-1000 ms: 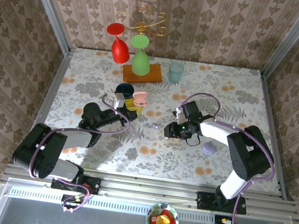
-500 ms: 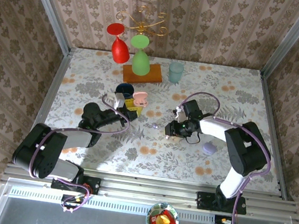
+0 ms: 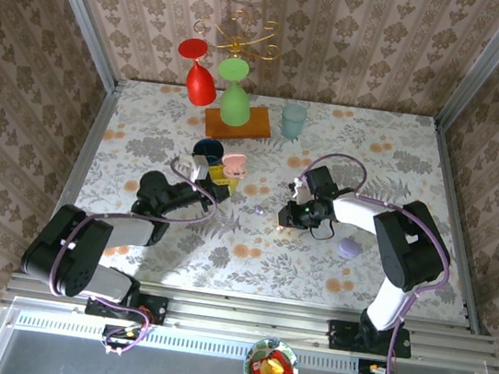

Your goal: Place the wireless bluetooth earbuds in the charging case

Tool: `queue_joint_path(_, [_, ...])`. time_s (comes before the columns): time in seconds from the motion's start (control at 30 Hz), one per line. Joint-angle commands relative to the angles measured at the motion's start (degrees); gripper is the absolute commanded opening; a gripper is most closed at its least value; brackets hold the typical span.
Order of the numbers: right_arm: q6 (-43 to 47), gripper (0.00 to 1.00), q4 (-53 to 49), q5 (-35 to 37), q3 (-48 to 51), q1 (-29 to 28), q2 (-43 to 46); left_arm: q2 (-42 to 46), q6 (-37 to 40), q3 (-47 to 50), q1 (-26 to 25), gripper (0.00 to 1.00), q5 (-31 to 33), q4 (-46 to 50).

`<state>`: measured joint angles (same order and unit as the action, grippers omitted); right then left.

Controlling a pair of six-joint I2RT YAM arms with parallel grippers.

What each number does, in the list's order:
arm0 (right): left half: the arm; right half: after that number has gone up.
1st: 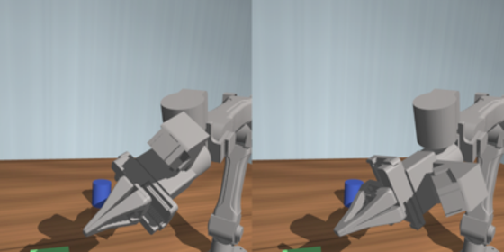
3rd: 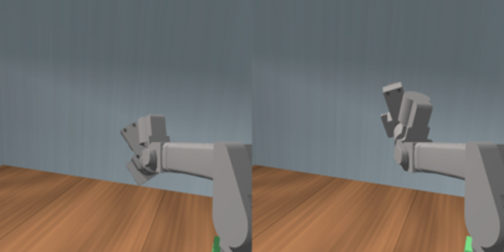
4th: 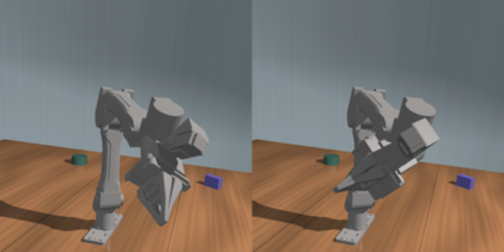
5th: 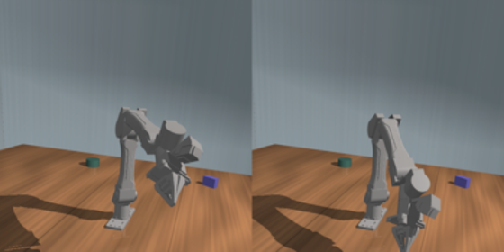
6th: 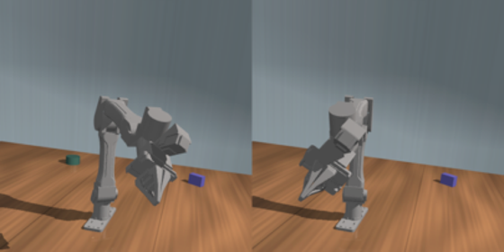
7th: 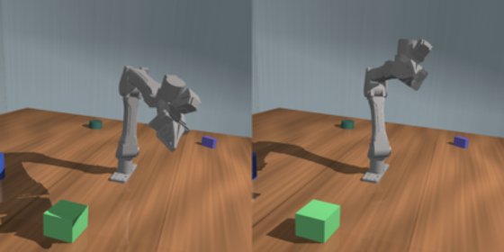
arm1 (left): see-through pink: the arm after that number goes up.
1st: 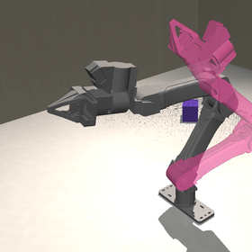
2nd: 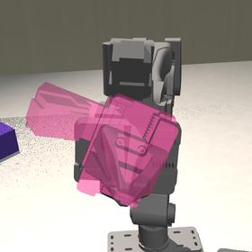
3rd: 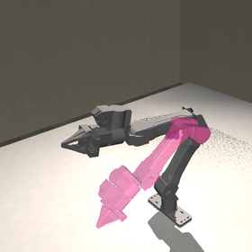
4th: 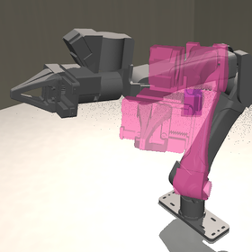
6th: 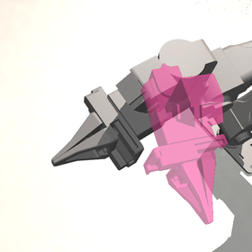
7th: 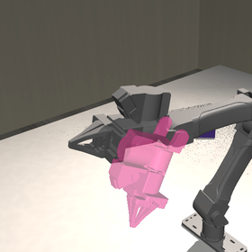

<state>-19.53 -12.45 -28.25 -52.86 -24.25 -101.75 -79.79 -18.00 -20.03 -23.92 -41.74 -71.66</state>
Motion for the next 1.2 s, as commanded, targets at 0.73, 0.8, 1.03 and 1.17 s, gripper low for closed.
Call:
queue_joint_path(0.73, [3.7, 0.16, -16.0, 16.6, -20.2, -10.1, 15.2, -7.4, 8.2, -2.3, -3.7, 0.25, 6.2, -2.0])
queue_joint_path(0.8, [4.4, 0.16, -16.0, 16.6, -23.0, -11.1, 14.5, -7.6, 8.5, -2.4, -3.9, 0.25, 6.1, -2.0])
queue_joint_path(1.03, [5.9, 0.16, -16.4, 16.4, -31.0, -13.8, 9.7, -7.7, 10.0, -2.5, -4.7, 0.25, 5.8, -2.1])
queue_joint_path(1.17, [6.5, 0.16, -16.6, 15.8, -33.6, -14.7, 7.9, -7.6, 10.2, -2.6, -5.1, 0.25, 5.8, -2.1])
